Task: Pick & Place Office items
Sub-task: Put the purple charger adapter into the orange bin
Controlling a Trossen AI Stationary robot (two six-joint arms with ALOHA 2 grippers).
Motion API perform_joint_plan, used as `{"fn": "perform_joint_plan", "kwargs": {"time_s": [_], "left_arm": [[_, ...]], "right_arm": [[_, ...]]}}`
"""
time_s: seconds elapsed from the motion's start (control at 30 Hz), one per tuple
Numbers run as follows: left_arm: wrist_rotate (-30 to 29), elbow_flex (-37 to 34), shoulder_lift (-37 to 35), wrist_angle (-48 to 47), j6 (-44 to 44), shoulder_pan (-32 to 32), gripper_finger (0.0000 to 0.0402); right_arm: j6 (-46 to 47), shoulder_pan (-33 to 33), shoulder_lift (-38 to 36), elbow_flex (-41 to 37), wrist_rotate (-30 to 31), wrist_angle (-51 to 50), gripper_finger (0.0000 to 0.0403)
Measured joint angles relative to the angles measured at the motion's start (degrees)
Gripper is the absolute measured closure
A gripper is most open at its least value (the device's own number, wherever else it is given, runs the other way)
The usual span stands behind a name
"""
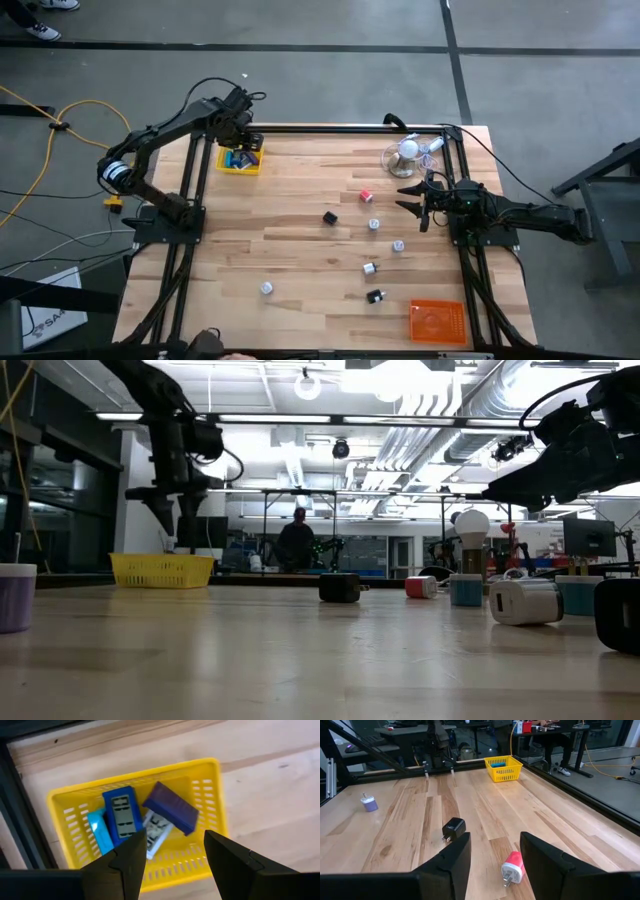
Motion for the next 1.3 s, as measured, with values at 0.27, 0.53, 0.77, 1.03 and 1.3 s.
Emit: {"fn": "perform_joint_plan", "kwargs": {"time_s": [0.27,0.53,0.77,1.03,1.3], "left_arm": [[0.02,0.0,-2.65,0.0,0.0,-5.2,0.021],[0.02,0.0,-2.73,0.17,2.31,-9.84,0.021],[0.06,0.02,-2.73,0.29,2.32,-14.37,0.021],[0.04,0.04,-2.73,1.57,3.86,-20.28,0.021],[0.09,0.04,-2.73,3.09,5.27,-27.12,0.021]], "right_arm": [[0.0,-0.02,0.0,-0.02,-0.02,0.0,0.0245],[-0.02,0.0,0.0,0.0,-0.02,0.0,0.0245],[-0.02,-0.02,0.0,0.0,-0.02,0.0,0.0245],[-0.02,-0.02,0.0,-0.02,-0.02,0.0,0.0245],[-0.02,-0.02,0.0,-0.02,0.0,0.0,0.0245]]}}
